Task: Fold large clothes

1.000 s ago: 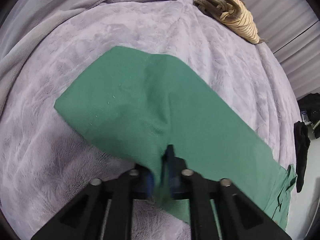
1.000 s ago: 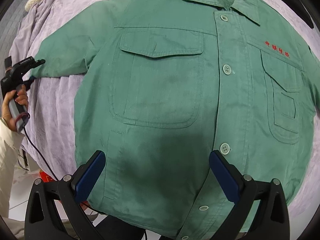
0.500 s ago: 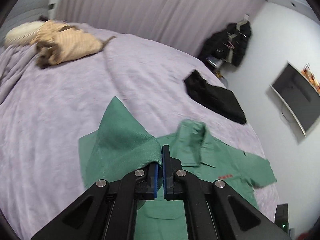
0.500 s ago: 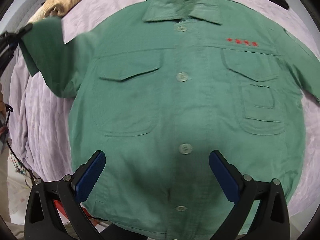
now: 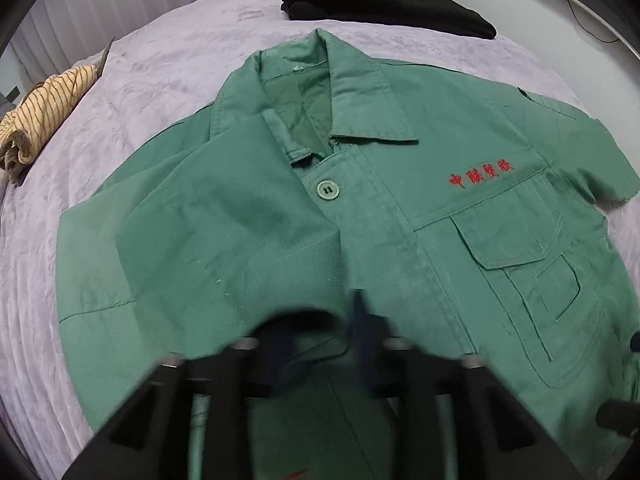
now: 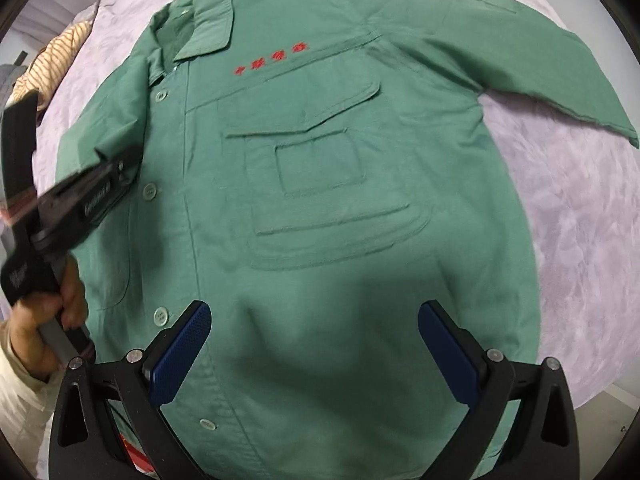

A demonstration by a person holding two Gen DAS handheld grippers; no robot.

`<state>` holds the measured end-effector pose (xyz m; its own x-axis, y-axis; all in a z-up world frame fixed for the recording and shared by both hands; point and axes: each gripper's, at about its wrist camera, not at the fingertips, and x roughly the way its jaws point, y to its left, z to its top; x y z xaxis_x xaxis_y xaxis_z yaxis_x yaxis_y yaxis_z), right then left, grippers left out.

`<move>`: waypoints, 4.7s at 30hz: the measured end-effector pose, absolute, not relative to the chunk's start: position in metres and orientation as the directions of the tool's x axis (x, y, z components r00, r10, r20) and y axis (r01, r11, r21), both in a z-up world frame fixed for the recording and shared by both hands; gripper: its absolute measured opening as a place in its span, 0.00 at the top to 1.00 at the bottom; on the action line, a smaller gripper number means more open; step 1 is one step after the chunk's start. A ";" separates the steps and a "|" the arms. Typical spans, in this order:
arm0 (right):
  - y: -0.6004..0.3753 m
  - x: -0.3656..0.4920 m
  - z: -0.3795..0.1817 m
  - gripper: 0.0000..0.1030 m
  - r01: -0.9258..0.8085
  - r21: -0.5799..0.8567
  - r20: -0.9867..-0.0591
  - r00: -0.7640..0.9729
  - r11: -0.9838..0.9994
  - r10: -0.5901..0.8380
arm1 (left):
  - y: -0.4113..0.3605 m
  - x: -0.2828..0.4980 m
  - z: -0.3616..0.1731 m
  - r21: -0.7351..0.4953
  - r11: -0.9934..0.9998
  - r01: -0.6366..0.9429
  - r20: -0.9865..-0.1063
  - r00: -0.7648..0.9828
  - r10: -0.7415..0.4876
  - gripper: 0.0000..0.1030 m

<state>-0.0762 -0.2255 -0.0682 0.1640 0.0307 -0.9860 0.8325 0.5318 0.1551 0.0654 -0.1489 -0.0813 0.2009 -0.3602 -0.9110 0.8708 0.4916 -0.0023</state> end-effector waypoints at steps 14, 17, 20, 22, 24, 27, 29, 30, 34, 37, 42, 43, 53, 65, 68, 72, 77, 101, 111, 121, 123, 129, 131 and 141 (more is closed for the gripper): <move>-0.205 0.125 -0.037 0.00 0.465 0.196 -0.919 0.395 0.863 -0.003 | 0.015 0.138 -0.105 0.271 0.782 0.562 -0.897 0.443 -0.007 0.01; -0.171 0.177 -0.068 0.00 0.365 0.173 -0.930 0.367 0.915 0.030 | 0.028 0.156 -0.116 0.226 0.827 0.515 -0.904 0.427 -0.019 0.00; -0.143 0.203 -0.112 0.08 0.291 -0.016 -0.971 0.225 0.957 -0.085 | 0.031 0.165 -0.123 0.195 0.856 0.478 -0.910 0.413 -0.023 0.00; -0.145 0.199 -0.120 0.37 0.278 -0.039 -0.969 0.223 0.960 -0.104 | 0.031 0.164 -0.124 0.184 0.865 0.468 -0.913 0.406 -0.026 0.00; -0.168 0.181 -0.100 0.80 0.370 -0.033 -0.955 0.264 0.928 -0.139 | 0.033 0.163 -0.124 0.186 0.867 0.463 -0.911 0.412 -0.025 0.00; -0.227 0.134 -0.070 0.80 0.528 0.183 -0.913 0.403 0.829 -0.055 | 0.034 0.167 -0.122 0.170 0.871 0.461 -0.915 0.401 -0.034 0.00; -0.273 0.091 -0.062 0.80 0.620 0.298 -0.882 0.470 0.726 -0.038 | 0.035 0.171 -0.123 0.161 0.874 0.459 -0.917 0.396 -0.039 0.00; -0.289 0.075 -0.065 0.80 0.653 0.345 -0.872 0.489 0.674 -0.028 | 0.036 0.172 -0.124 0.158 0.874 0.459 -0.918 0.395 -0.041 0.00; -0.344 0.006 -0.114 0.76 0.754 0.533 -0.835 0.543 0.384 0.091 | 0.035 0.175 -0.123 0.169 0.865 0.472 -0.918 0.395 -0.036 0.00; -0.355 -0.023 -0.140 0.69 0.742 0.618 -0.784 0.605 0.259 0.137 | 0.038 0.178 -0.113 0.189 0.846 0.498 -0.914 0.404 -0.033 0.00; -0.360 -0.038 -0.129 0.48 0.750 0.625 -0.779 0.616 0.216 0.116 | 0.047 0.175 -0.087 0.228 0.806 0.546 -0.911 0.411 -0.021 0.00; -0.358 -0.036 -0.125 0.44 0.764 0.604 -0.795 0.597 0.227 0.104 | 0.048 0.174 -0.078 0.239 0.806 0.542 -0.903 0.428 -0.020 0.00; -0.322 -0.009 -0.068 0.64 0.724 0.381 -0.879 0.477 0.575 -0.018 | -0.002 0.185 -0.101 0.158 0.821 0.548 -0.930 0.363 -0.063 0.00; -0.338 -0.053 -0.109 0.88 0.787 0.274 -0.939 0.343 0.553 -0.022 | 0.013 0.184 -0.108 0.167 0.834 0.526 -0.949 0.315 -0.008 0.00; -0.340 -0.071 -0.105 0.82 0.796 0.344 -0.923 0.384 0.498 0.024 | 0.019 0.175 -0.094 0.143 0.834 0.533 -0.955 0.295 -0.025 0.00; -0.325 -0.089 -0.094 0.57 0.800 0.359 -0.922 0.384 0.480 0.049 | 0.023 0.155 -0.078 0.124 0.819 0.561 -0.961 0.274 -0.042 0.00; -0.300 -0.097 -0.087 0.52 0.799 0.385 -0.917 0.389 0.461 0.091 | 0.024 0.129 -0.065 0.104 0.801 0.589 -0.971 0.236 -0.048 0.00; -0.292 -0.126 -0.049 0.22 0.758 0.500 -0.860 0.493 0.419 0.136 | -0.063 0.037 -0.013 0.035 0.683 0.730 -0.979 0.164 -0.125 0.00; -0.314 -0.150 -0.058 0.13 0.743 0.551 -0.830 0.534 0.381 0.159 | -0.108 0.002 -0.016 0.036 0.628 0.777 -0.983 0.141 -0.118 0.00; -0.333 -0.178 -0.074 0.00 0.734 0.605 -0.795 0.576 0.309 0.189 | -0.153 -0.027 -0.022 0.029 0.574 0.818 -0.988 0.111 -0.107 0.00; -0.338 -0.182 -0.076 0.00 0.731 0.615 -0.788 0.585 0.294 0.193 | -0.160 -0.030 -0.022 0.031 0.568 0.822 -0.988 0.111 -0.107 0.00; -0.350 -0.195 -0.077 0.00 0.709 0.645 -0.763 0.616 0.284 0.197 | -0.175 -0.038 -0.026 0.016 0.567 0.823 -0.991 0.088 -0.100 0.00; -0.353 -0.198 -0.078 0.00 0.702 0.657 -0.753 0.627 0.276 0.200 | -0.177 -0.042 -0.027 0.015 0.563 0.826 -0.991 0.086 -0.100 0.00; -0.367 -0.220 -0.083 0.00 0.695 0.685 -0.728 0.663 0.217 0.174 | -0.184 -0.051 -0.034 0.048 0.559 0.828 -0.992 0.103 -0.067 0.00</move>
<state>-0.2199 -0.3673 -0.0830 0.6633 0.1739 -0.7278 0.6951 0.2171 0.6854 -0.0512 -0.1840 -0.0336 0.1032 -0.0667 -0.9924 0.8277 0.5591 0.0484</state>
